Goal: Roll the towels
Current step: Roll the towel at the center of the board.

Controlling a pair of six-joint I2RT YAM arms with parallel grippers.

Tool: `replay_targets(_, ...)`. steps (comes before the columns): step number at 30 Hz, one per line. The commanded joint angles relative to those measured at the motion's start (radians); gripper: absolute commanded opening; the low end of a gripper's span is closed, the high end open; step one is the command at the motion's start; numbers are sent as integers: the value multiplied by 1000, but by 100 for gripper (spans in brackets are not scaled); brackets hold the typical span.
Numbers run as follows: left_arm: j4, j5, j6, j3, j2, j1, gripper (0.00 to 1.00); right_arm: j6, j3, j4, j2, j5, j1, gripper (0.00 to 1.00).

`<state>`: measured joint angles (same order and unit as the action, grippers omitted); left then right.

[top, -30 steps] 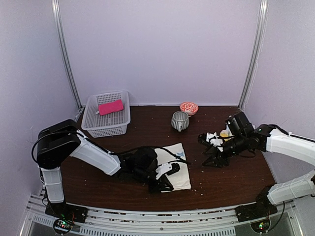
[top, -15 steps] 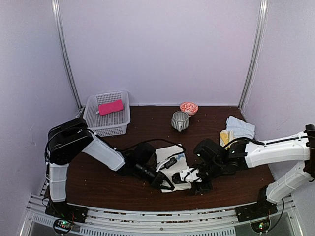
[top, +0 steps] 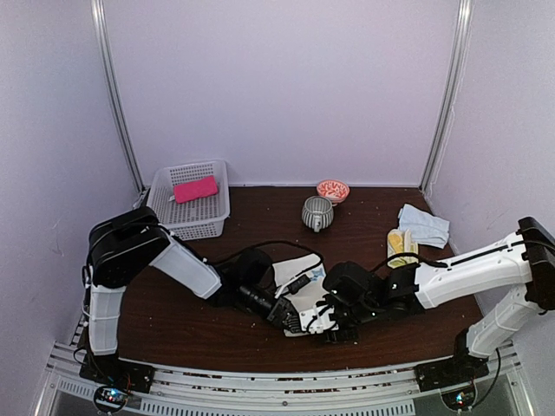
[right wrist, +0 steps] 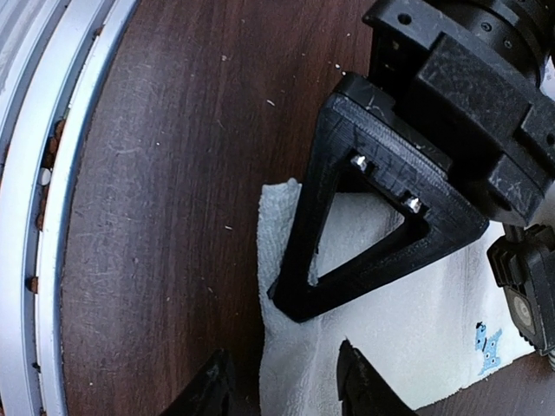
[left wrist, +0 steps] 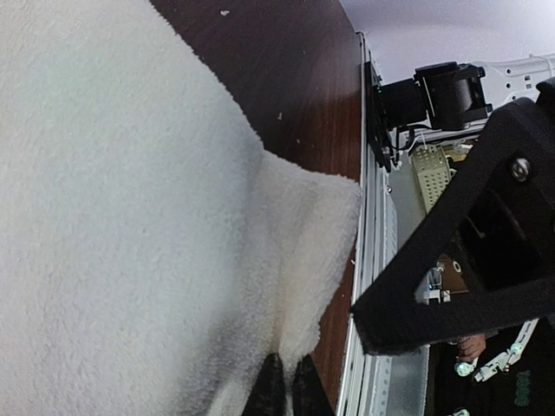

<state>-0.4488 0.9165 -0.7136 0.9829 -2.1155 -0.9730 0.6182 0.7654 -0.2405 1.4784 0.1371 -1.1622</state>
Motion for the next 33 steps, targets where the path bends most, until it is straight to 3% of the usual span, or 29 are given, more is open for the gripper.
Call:
replay_targets(1,0,8,-11,5,-46,-2,0,6,-17,30,32,-40,-6,38)
replay_targets(11,-3,10,-2,-2,-44,-3,0,-13,-9,53,107,-107,-6,37)
replay_targets(14,-5,7,-1,-7,-40,-1,0,-18,-2,40,116,-94,-6,24)
replay_targets(18,-8,-1,6,-20,-24,0,0,-23,-1,26,125,-102,-6,19)
replay_targets(21,-11,-11,14,-35,-8,6,1,-27,6,-2,121,-69,-3,9)
replay_targets(27,-16,-122,87,-135,140,13,25,-52,98,-183,155,177,48,1)
replay_targets(33,6,-334,200,-295,389,17,34,-108,277,-424,287,454,163,0)
